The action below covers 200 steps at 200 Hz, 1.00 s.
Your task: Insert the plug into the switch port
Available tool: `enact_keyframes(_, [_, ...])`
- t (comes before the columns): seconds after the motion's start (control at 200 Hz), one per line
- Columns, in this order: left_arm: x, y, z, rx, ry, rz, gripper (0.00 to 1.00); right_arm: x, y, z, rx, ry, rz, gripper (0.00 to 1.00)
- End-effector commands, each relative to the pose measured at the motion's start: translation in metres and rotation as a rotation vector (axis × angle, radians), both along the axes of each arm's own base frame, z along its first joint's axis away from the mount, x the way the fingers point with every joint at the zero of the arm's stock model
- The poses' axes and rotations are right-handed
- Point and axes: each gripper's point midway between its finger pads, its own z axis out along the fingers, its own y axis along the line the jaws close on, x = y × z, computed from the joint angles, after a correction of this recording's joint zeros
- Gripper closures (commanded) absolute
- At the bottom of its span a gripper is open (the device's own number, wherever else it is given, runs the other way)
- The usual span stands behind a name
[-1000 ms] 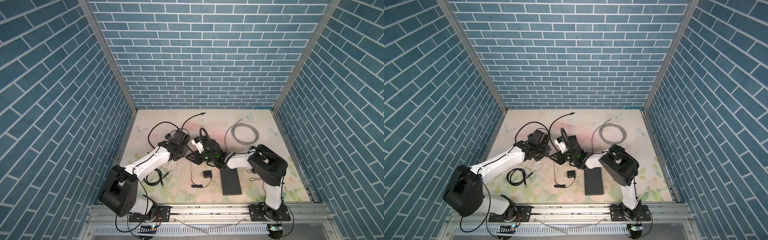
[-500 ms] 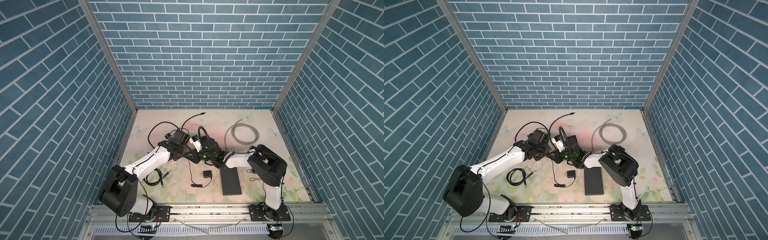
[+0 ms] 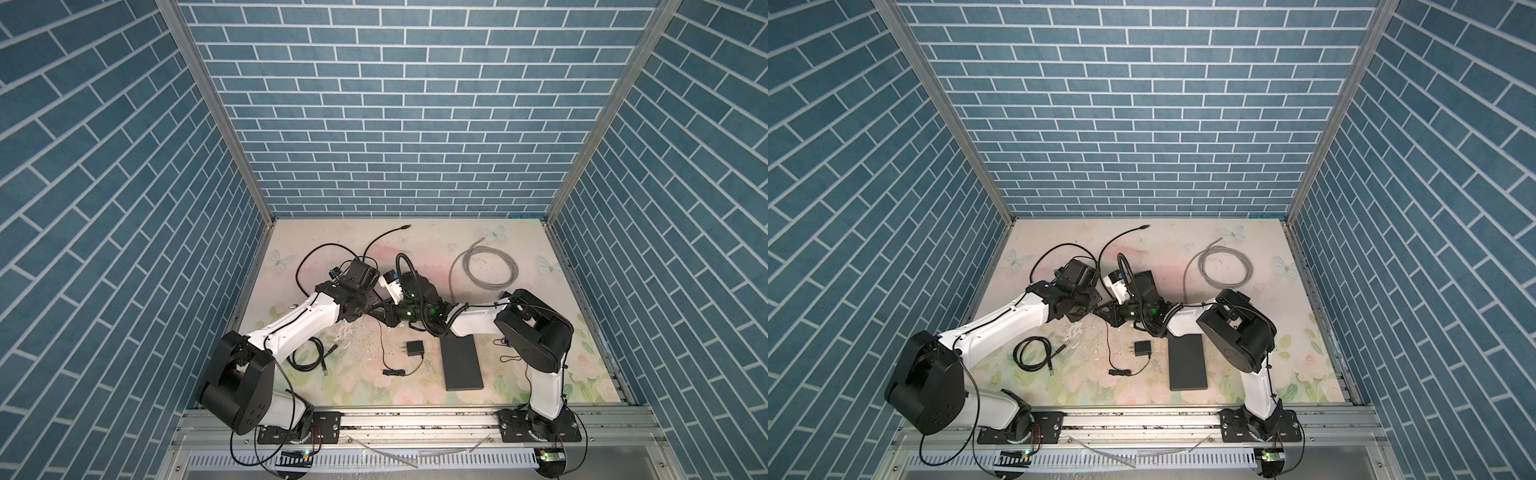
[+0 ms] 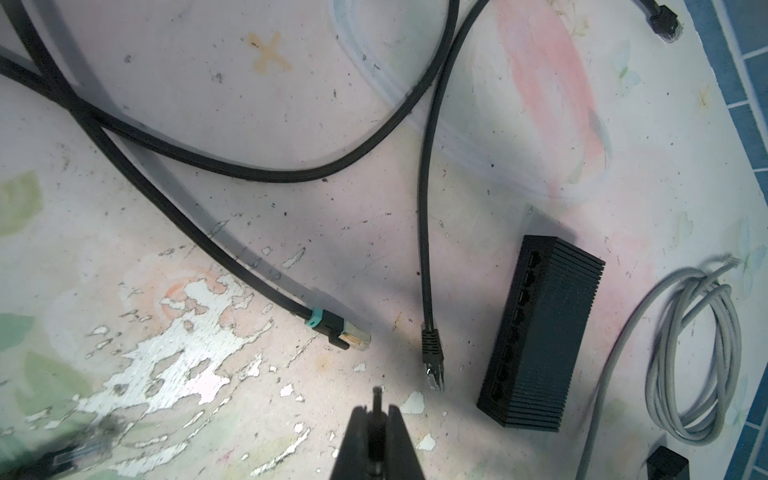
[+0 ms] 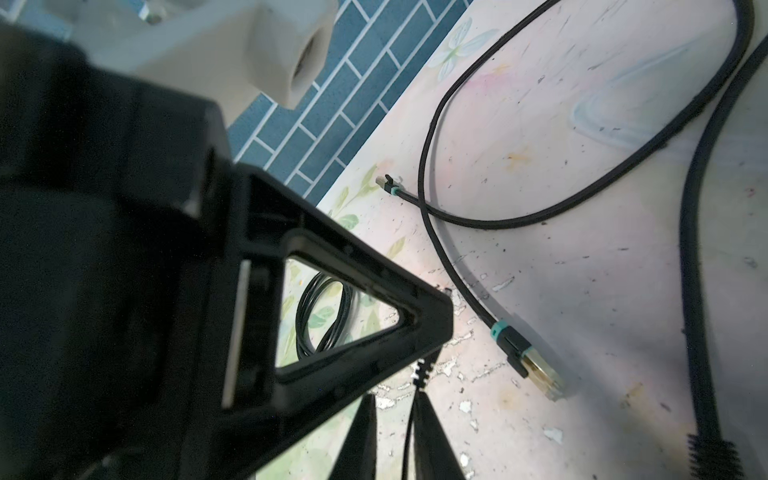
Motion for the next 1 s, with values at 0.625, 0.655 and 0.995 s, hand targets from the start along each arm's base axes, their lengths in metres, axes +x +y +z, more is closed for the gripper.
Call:
enact_keyframes(0.625, [0.000,0.002,0.023,-0.092,-0.009,-0.154,0.57,-0.003,0.002,0.022,0.046,-0.028,0.018,0.96])
enact_keyframes(0.655, [0.000,0.004,0.025,-0.103,-0.017,-0.191,0.57,-0.004,0.000,0.023,0.048,-0.029,0.018,0.96])
enact_keyframes(0.995, [-0.002,-0.046,0.048,-0.282,-0.195,-0.827,0.59,-0.002,-0.030,0.035,0.063,-0.016,0.066,0.97])
